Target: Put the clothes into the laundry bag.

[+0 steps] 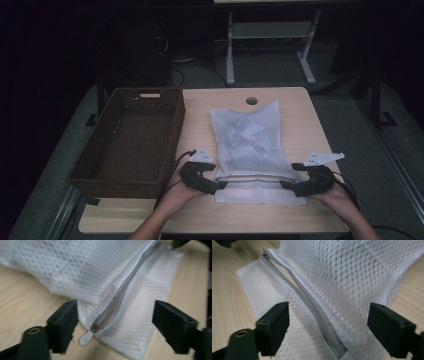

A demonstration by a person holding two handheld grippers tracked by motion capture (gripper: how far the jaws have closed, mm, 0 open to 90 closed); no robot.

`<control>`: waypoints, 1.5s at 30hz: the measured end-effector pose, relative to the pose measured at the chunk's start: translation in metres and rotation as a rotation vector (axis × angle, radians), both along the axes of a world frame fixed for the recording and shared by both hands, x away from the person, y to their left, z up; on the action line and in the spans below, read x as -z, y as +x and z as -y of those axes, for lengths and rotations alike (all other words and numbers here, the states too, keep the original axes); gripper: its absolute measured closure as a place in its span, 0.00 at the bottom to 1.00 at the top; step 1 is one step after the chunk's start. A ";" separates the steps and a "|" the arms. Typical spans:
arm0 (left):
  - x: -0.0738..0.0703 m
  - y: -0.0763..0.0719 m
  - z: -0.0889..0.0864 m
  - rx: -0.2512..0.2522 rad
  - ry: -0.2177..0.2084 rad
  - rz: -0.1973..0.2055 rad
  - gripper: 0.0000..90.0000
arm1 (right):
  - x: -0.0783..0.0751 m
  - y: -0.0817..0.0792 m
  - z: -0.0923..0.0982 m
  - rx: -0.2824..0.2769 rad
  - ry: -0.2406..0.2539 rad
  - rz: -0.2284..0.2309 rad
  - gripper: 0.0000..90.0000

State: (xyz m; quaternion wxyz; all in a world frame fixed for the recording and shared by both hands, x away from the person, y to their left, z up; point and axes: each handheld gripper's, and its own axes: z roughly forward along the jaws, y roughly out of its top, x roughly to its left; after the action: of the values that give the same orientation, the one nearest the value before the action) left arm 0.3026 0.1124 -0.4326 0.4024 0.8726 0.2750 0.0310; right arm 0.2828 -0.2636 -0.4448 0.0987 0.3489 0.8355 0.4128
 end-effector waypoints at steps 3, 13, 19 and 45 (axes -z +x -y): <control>0.006 -0.004 -0.003 -0.037 0.013 0.002 0.15 | 0.002 -0.005 0.005 0.027 0.005 0.022 0.15; 0.008 -0.027 -0.012 -0.052 0.041 0.036 0.14 | 0.006 -0.024 0.021 0.088 0.003 0.041 0.14; 0.011 -0.042 -0.021 -0.051 0.048 0.037 0.14 | 0.011 -0.038 0.026 0.113 -0.019 0.031 0.13; 0.029 -0.045 -0.030 -0.044 0.102 0.042 0.14 | 0.023 -0.044 0.035 0.095 -0.074 0.052 0.14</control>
State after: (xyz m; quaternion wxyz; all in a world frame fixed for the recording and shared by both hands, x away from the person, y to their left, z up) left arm 0.2577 0.1423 -0.4618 0.3622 0.8850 0.2835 0.0720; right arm 0.2388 -0.2982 -0.4677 0.1526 0.3735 0.8298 0.3856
